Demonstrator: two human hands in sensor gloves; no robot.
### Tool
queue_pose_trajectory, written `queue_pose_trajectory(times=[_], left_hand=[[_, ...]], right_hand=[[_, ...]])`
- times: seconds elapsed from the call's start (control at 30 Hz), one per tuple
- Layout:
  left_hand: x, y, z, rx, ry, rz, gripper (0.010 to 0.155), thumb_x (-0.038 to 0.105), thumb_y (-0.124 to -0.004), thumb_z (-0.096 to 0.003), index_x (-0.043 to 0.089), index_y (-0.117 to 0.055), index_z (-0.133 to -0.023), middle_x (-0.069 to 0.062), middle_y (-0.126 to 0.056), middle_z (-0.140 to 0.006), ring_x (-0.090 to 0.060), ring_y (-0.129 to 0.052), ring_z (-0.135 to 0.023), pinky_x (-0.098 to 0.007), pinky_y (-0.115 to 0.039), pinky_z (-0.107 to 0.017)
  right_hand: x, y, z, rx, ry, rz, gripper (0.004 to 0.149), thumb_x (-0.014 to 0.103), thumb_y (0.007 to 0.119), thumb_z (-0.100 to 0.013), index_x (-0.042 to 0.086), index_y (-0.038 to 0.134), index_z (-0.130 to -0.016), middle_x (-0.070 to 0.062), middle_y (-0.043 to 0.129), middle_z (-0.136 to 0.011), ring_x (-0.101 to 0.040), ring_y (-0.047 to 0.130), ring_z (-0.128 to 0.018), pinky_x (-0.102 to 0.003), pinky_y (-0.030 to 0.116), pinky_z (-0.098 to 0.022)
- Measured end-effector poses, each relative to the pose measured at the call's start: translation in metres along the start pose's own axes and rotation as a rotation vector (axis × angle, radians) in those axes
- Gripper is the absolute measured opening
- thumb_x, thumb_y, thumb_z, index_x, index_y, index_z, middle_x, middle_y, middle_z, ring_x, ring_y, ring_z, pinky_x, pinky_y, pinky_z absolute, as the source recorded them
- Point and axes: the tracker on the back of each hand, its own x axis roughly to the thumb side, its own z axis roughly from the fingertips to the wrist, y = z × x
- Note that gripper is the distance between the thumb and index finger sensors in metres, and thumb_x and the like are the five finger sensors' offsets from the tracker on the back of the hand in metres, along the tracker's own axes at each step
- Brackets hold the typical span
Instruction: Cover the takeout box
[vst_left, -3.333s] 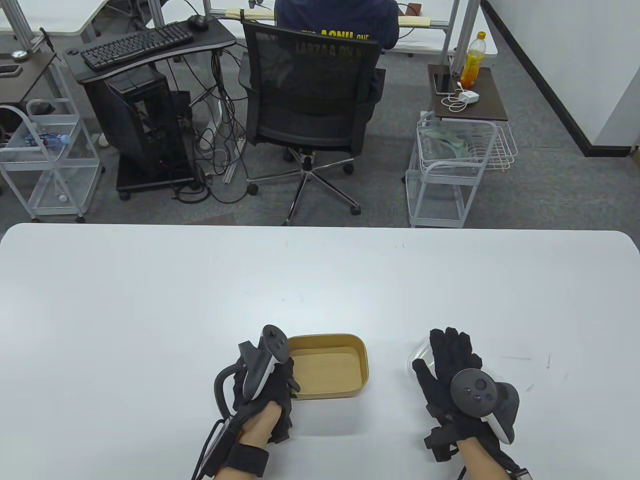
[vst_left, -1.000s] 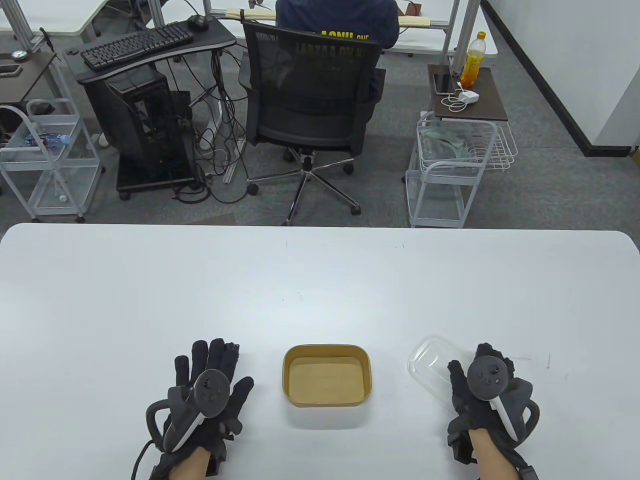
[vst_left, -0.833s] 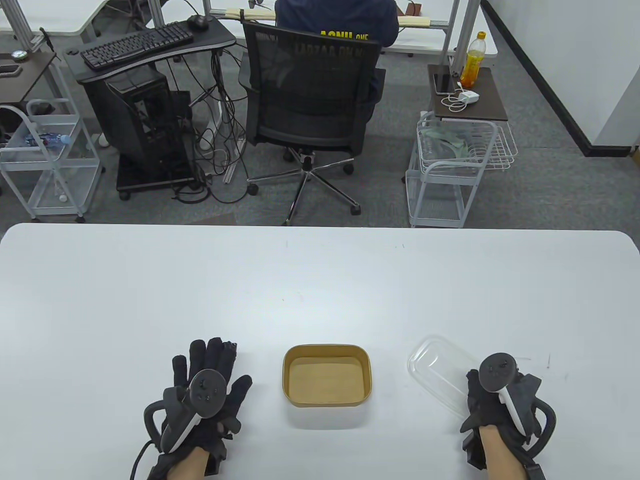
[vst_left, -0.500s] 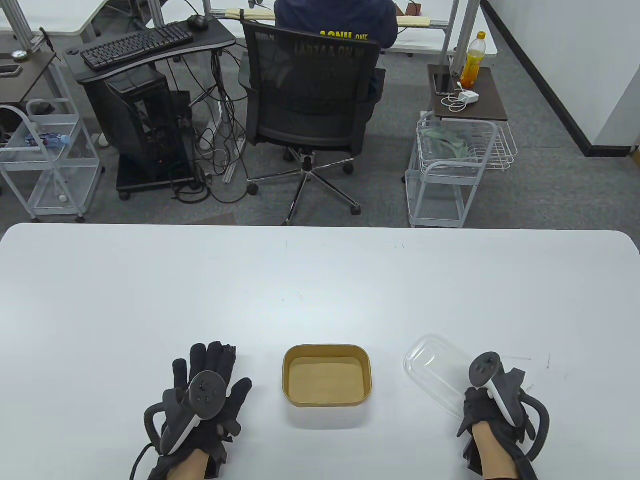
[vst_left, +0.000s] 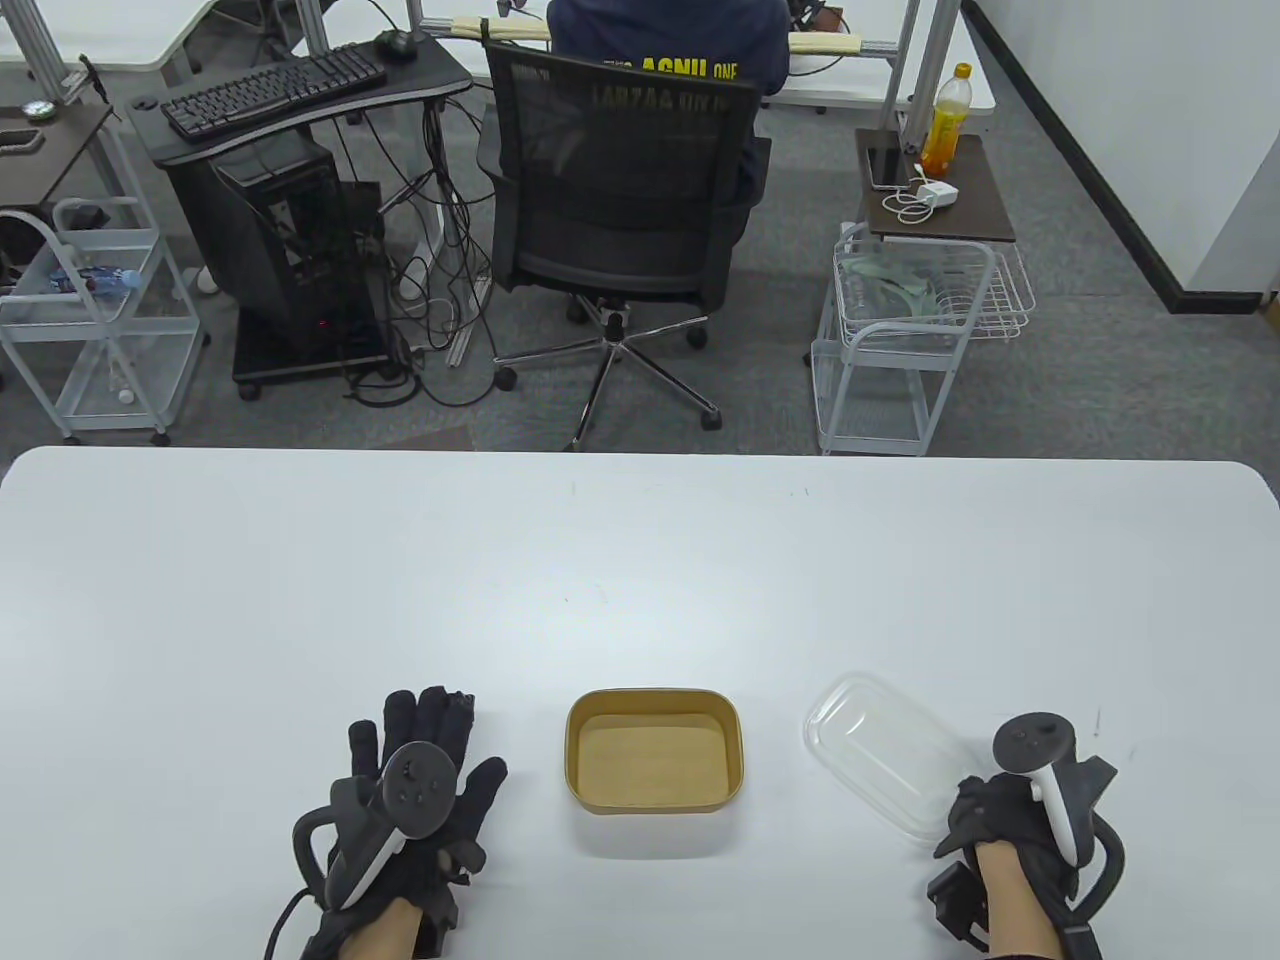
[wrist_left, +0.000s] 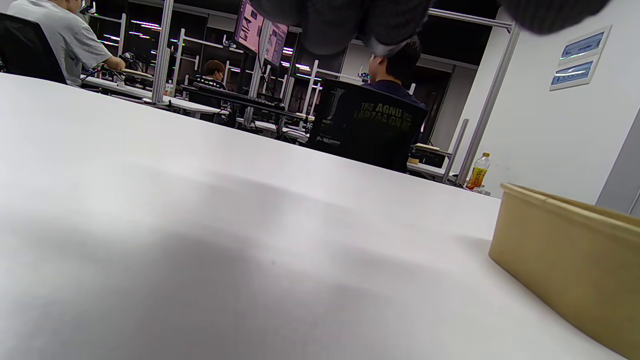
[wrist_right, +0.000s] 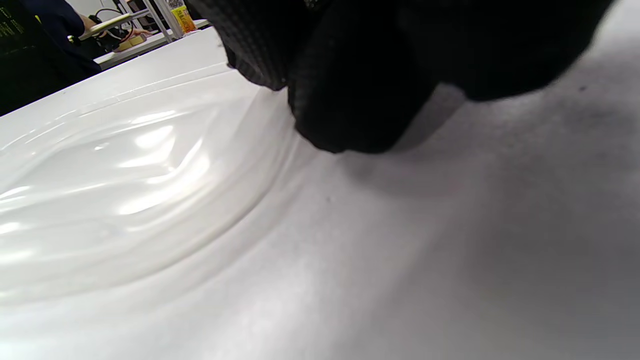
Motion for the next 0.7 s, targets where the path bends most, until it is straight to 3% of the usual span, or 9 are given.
queue_pose_trajectory(times=[0.23,0.43,0.57,0.7], left_hand=[[0.000,0.000,0.000,-0.005,0.004,0.002,0.075,0.076,-0.063,-0.0349,0.047,-0.054,-0.104,0.015,-0.052,-0.122,-0.013,-0.040,-0.118,-0.038,-0.023,-0.083],[-0.002,0.000,0.000,-0.004,0.009,0.010,0.076,0.076,-0.063,-0.0350,0.046,-0.053,-0.104,0.015,-0.052,-0.122,-0.013,-0.040,-0.118,-0.038,-0.023,-0.083],[-0.001,0.000,0.000,-0.006,0.008,0.008,0.076,0.076,-0.063,-0.0349,0.047,-0.053,-0.104,0.015,-0.052,-0.122,-0.013,-0.040,-0.118,-0.038,-0.023,-0.083],[-0.001,0.000,-0.001,-0.002,0.005,0.004,0.075,0.075,-0.063,-0.0350,0.047,-0.053,-0.104,0.015,-0.052,-0.122,-0.013,-0.040,-0.118,-0.038,-0.023,-0.083]], right_hand=[[0.004,0.002,0.001,-0.025,-0.003,0.052,0.039,0.031,0.078,-0.058,-0.004,0.084,-0.075,-0.006,0.099,-0.046,-0.016,0.103,-0.022,-0.034,0.093,-0.009],[0.008,-0.008,0.007,-0.090,-0.040,0.047,0.038,0.034,0.075,-0.057,0.001,0.081,-0.077,-0.007,0.100,-0.059,-0.023,0.108,-0.034,-0.038,0.096,-0.017],[0.004,-0.016,0.009,-0.133,-0.065,-0.091,0.038,0.034,0.076,-0.056,0.003,0.079,-0.077,-0.015,0.102,-0.065,-0.026,0.113,-0.041,-0.038,0.101,-0.021],[-0.006,-0.020,0.006,-0.136,-0.082,-0.309,0.039,0.034,0.080,-0.055,0.001,0.081,-0.075,-0.013,0.105,-0.058,-0.019,0.116,-0.036,-0.033,0.105,-0.017]])
